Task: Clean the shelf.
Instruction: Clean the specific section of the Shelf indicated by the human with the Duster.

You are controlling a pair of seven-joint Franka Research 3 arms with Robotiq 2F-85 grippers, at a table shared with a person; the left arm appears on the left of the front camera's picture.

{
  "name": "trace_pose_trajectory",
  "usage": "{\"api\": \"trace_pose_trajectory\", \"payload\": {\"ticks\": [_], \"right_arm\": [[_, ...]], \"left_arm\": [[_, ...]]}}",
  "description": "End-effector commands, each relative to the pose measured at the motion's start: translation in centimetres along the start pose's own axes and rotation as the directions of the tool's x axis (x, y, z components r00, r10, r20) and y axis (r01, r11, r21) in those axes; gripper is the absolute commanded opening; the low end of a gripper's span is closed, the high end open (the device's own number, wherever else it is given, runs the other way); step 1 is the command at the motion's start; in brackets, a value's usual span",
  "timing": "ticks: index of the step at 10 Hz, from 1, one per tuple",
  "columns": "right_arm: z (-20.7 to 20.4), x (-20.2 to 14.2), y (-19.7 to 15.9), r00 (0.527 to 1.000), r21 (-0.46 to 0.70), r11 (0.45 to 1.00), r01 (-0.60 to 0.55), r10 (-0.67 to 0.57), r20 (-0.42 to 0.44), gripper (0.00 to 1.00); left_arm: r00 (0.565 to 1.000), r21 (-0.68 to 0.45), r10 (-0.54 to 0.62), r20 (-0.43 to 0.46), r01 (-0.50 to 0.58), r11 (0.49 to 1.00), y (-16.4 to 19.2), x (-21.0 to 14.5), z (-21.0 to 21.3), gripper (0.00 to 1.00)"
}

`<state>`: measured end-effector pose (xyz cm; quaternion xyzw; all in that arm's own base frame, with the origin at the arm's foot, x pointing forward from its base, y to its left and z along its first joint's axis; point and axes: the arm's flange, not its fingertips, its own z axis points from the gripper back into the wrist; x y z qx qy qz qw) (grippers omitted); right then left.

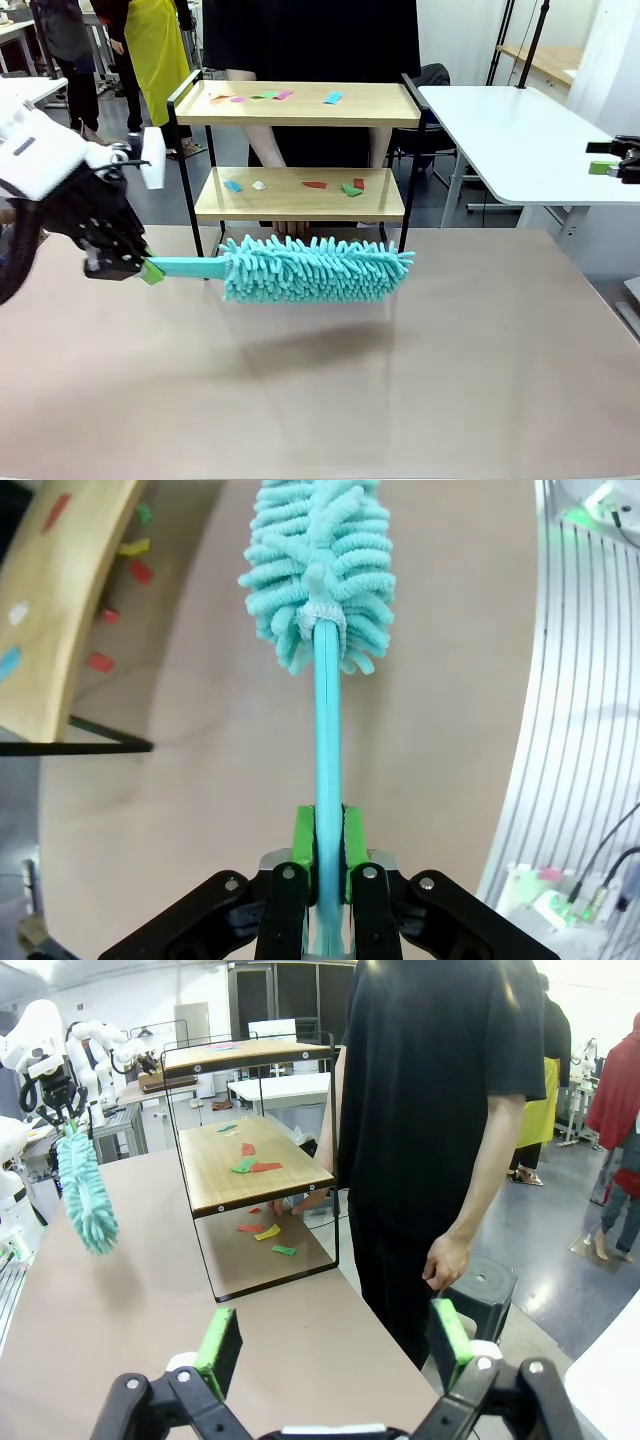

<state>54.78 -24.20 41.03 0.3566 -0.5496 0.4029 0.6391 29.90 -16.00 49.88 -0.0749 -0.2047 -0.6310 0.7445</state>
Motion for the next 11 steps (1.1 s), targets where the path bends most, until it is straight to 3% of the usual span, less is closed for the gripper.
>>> {"api": "trace_pose_trajectory", "payload": {"ticks": [1,4,9,11], "right_arm": [[-0.1,0.4,0.1,1.000,0.002,1.000,-0.007,0.007,0.002,1.00],[-0.1,0.4,0.1,1.000,0.002,1.000,-0.007,0.007,0.002,1.00],[-0.1,0.4,0.1,1.000,0.002,1.000,-0.007,0.007,0.002,1.00],[-0.1,0.4,0.1,1.000,0.002,1.000,-0.007,0.007,0.002,1.00]], "left_arm": [[0.995,0.003,0.097,-0.019,-0.097,0.995,0.0,2.8,-1.8,0.13],[0.972,0.073,0.225,-0.075,-0.219,0.973,0.4,3.5,-4.0,0.13],[0.909,0.152,0.414,0.048,-0.417,0.896,0.4,6.2,-8.3,0.13],[0.890,0.122,0.452,0.068,-0.457,0.881,0.8,7.4,-10.2,0.13]]}}
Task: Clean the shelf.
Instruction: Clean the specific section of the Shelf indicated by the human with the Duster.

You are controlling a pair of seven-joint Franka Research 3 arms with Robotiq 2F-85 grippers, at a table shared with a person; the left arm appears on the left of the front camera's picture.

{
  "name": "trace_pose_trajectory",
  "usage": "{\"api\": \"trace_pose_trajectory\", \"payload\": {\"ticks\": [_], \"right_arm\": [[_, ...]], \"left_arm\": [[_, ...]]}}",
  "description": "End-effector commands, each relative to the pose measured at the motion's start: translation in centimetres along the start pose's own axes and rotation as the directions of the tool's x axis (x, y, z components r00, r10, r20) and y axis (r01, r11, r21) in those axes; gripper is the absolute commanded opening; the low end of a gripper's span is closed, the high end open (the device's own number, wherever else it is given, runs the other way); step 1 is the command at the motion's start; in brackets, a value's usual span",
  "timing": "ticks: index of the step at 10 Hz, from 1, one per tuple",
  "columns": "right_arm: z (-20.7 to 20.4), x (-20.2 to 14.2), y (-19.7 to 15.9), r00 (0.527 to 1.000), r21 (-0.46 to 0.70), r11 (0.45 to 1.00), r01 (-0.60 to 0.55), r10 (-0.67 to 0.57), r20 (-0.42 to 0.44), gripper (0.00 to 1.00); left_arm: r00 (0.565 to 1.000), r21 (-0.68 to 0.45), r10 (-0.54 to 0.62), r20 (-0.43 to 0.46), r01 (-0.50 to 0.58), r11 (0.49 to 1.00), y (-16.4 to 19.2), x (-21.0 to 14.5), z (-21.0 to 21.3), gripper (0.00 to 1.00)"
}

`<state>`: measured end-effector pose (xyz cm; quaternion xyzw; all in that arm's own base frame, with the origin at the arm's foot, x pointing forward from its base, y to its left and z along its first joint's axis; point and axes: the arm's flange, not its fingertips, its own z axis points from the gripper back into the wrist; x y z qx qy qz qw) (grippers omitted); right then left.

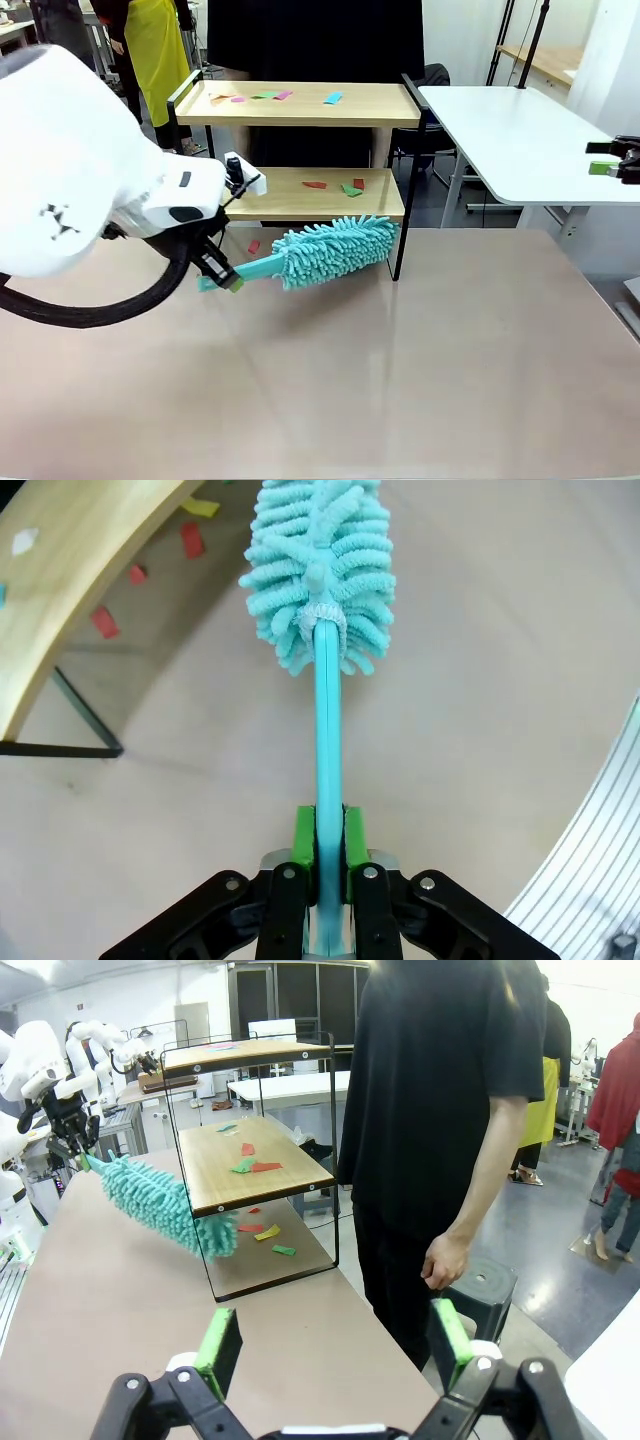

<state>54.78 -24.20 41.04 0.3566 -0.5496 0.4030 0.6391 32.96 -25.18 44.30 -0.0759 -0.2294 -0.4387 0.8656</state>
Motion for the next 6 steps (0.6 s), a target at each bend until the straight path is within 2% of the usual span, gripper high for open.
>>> {"api": "trace_pose_trajectory", "payload": {"ticks": [1,3,6], "right_arm": [[-0.1,0.4,0.1,1.000,0.002,1.000,-0.007,0.007,0.002,1.00],[-0.1,0.4,0.1,1.000,0.002,1.000,-0.007,0.007,0.002,1.00],[-0.1,0.4,0.1,1.000,0.002,1.000,-0.007,0.007,0.002,1.00]], "left_arm": [[0.997,0.037,0.075,0.022,-0.076,0.996,-0.3,1.6,-2.0,0.13],[0.989,0.073,0.142,0.041,-0.145,0.987,-1.1,2.6,-3.4,0.13],[0.970,0.067,0.236,0.058,-0.239,0.969,-1.6,3.7,-5.5,0.13]]}}
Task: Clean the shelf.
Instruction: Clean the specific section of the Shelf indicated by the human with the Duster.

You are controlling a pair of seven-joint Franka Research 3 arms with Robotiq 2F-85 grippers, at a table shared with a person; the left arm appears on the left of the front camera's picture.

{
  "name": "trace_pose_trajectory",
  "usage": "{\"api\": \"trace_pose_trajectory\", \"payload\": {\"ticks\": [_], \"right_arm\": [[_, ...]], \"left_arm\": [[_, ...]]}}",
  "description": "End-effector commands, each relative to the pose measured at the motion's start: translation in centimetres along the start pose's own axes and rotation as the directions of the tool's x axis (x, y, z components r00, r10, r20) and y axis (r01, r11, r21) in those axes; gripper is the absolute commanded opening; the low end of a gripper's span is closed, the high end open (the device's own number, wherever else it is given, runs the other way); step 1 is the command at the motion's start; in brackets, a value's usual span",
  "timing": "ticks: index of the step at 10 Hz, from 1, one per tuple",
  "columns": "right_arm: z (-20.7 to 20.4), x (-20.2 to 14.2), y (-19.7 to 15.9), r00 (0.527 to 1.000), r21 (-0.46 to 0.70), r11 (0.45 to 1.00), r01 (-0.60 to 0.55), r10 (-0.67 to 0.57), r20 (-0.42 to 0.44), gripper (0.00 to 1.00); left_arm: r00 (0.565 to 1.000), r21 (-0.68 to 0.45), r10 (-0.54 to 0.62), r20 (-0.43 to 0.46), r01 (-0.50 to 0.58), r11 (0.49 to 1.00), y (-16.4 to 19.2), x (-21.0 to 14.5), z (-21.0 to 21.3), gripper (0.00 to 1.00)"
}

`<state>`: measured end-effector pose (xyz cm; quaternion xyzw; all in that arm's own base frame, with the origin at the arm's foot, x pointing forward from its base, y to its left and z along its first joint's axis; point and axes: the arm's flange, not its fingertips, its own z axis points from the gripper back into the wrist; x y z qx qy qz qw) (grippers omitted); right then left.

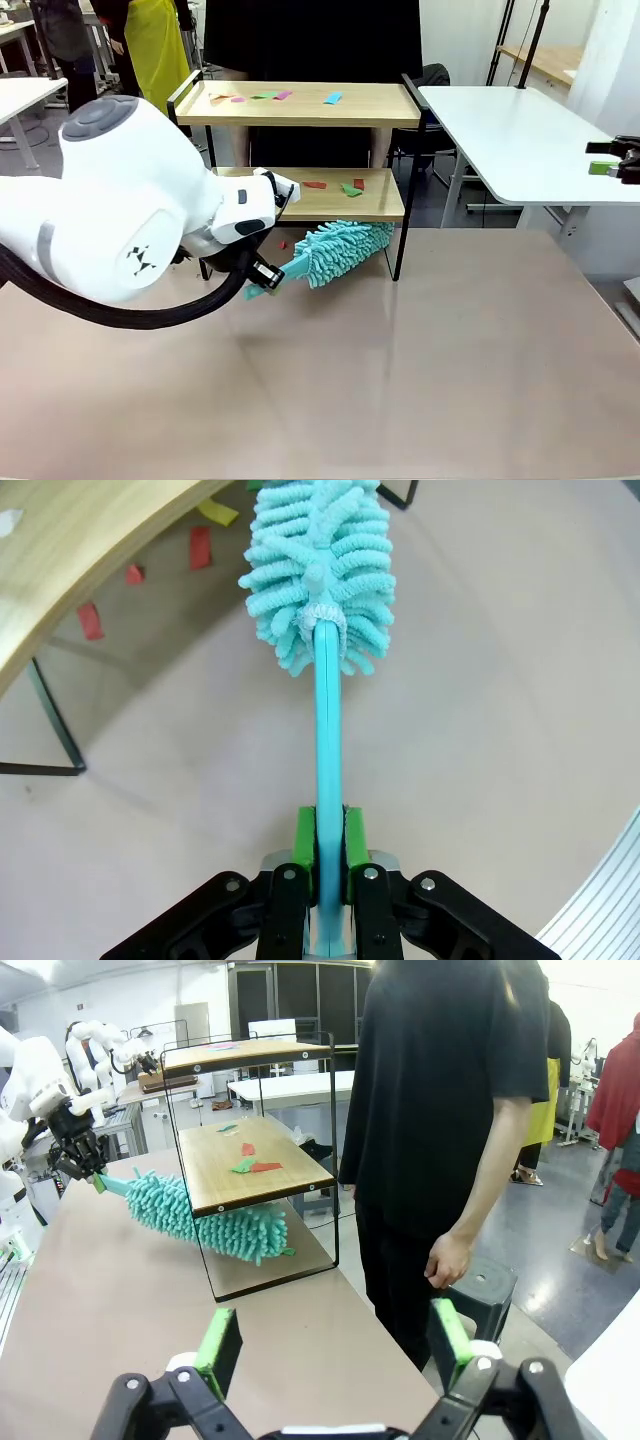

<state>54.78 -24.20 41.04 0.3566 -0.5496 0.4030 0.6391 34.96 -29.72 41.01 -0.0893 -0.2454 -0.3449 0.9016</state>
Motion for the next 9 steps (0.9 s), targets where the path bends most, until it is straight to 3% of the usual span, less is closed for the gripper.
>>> {"api": "trace_pose_trajectory", "payload": {"ticks": [1,4,7,9], "right_arm": [[-0.1,0.4,0.1,1.000,0.002,1.000,-0.007,0.007,0.002,1.00],[-0.1,0.4,0.1,1.000,0.002,1.000,-0.007,0.007,0.002,1.00],[-0.1,0.4,0.1,1.000,0.002,1.000,-0.007,0.007,0.002,1.00],[-0.1,0.4,0.1,1.000,0.002,1.000,-0.007,0.007,0.002,1.00]], "left_arm": [[0.999,-0.017,0.045,-0.027,-0.045,0.999,-0.3,1.1,-0.7,0.13],[1.000,0.000,0.000,0.000,0.000,1.000,0.0,0.0,0.0,0.13],[0.997,0.031,0.083,-0.009,-0.082,0.996,-1.8,1.1,-1.5,0.13],[0.979,0.052,0.202,0.028,-0.203,0.978,-2.1,1.7,-1.9,0.13]]}}
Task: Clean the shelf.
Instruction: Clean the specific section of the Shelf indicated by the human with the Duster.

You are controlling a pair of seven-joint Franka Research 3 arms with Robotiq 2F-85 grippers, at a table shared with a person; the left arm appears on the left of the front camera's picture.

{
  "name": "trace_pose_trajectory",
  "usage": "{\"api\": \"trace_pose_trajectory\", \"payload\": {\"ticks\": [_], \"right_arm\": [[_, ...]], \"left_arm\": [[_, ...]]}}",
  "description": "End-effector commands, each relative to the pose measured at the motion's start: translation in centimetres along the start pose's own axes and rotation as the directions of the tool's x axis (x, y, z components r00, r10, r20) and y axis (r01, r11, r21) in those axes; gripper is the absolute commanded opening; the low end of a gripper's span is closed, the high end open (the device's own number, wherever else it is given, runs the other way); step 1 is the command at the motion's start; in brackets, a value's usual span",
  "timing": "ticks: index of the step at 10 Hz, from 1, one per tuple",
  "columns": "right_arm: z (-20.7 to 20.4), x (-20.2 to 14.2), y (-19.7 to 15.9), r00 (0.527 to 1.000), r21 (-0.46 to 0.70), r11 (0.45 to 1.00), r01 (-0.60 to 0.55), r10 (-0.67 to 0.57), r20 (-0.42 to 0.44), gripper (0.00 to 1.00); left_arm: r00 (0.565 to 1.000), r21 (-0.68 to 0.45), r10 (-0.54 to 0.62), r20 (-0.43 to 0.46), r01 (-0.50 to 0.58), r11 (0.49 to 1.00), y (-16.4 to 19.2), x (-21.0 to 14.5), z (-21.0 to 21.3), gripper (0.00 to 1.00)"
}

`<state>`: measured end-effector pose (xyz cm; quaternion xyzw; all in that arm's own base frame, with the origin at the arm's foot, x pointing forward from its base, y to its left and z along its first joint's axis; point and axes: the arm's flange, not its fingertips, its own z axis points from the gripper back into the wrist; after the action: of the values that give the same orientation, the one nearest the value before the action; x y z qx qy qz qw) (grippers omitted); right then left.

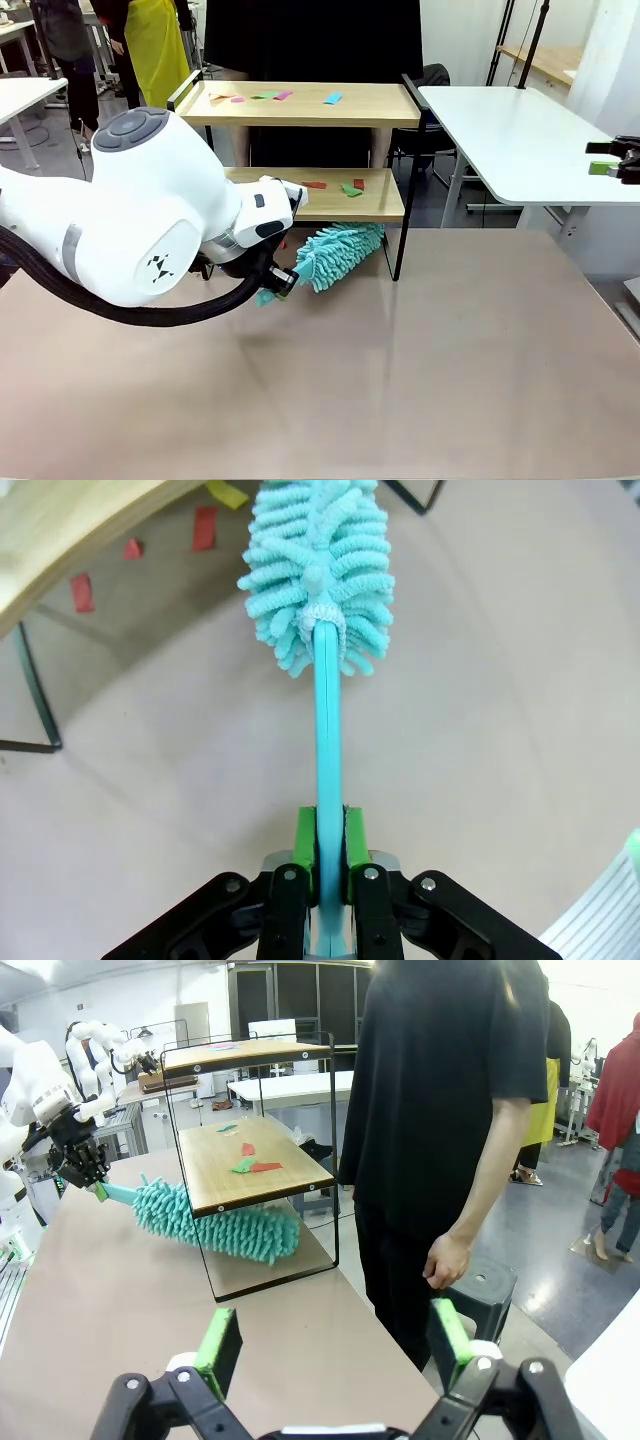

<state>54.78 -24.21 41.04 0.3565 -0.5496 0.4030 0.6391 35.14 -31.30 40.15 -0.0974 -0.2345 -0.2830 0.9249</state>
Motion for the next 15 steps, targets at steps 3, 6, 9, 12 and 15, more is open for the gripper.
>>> {"api": "trace_pose_trajectory", "payload": {"ticks": [3,6,9,12,15], "right_arm": [[-0.1,0.4,0.1,1.000,0.002,1.000,-0.007,0.007,0.002,1.00],[-0.1,0.4,0.1,1.000,0.002,1.000,-0.007,0.007,0.002,1.00],[-0.1,0.4,0.1,1.000,0.002,1.000,-0.007,0.007,0.002,1.00],[-0.1,0.4,0.1,1.000,0.002,1.000,-0.007,0.007,0.002,1.00],[-0.1,0.4,0.1,1.000,0.002,1.000,-0.007,0.007,0.002,1.00]], "left_arm": [[0.992,0.034,0.120,0.037,-0.122,0.992,-1.8,1.8,-1.3,0.13],[0.980,0.023,0.185,0.078,-0.188,0.982,-3.4,3.4,-3.2,0.13],[0.970,0.029,0.221,0.101,-0.225,0.974,-4.9,4.9,-5.2,0.13],[0.960,0.000,0.265,0.088,-0.266,0.964,-5.4,5.9,-6.8,0.13],[0.946,0.022,0.315,0.076,-0.318,0.948,-5.7,6.7,-8.5,0.13]]}}
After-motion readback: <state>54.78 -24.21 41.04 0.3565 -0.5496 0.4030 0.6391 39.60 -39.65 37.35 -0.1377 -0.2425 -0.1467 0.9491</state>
